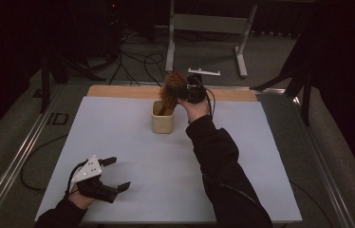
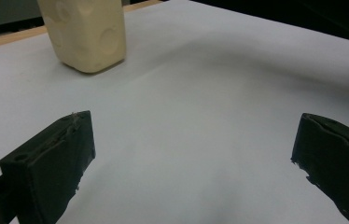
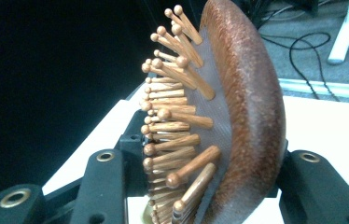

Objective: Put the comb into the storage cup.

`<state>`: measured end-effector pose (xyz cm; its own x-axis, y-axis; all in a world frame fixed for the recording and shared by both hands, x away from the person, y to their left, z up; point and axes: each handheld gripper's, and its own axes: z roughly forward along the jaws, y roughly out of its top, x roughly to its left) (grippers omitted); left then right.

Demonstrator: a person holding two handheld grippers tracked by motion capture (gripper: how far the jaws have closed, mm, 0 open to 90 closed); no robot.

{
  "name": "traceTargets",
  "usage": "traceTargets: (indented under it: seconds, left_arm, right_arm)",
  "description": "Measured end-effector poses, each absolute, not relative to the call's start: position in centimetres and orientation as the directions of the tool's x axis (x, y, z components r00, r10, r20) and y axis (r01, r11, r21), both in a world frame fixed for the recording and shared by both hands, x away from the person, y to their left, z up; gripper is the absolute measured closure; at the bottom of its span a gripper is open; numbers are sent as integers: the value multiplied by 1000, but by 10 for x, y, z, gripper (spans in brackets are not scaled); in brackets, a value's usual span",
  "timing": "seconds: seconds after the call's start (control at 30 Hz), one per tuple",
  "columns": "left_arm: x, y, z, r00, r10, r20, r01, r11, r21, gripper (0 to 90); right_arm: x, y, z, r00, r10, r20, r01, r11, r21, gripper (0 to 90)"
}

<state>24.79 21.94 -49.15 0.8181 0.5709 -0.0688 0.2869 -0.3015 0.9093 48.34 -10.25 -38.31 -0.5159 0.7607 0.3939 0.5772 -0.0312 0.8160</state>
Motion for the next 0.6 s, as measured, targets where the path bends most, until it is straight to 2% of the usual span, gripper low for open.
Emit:
traceTargets:
  seconds: [0.6]
  left_arm:
    - [249, 219, -493, 819, 568, -75, 292, -302, 907, 0]
  right_arm:
    - [485, -106, -397, -499, 756, 424, 609, -43, 792, 506]
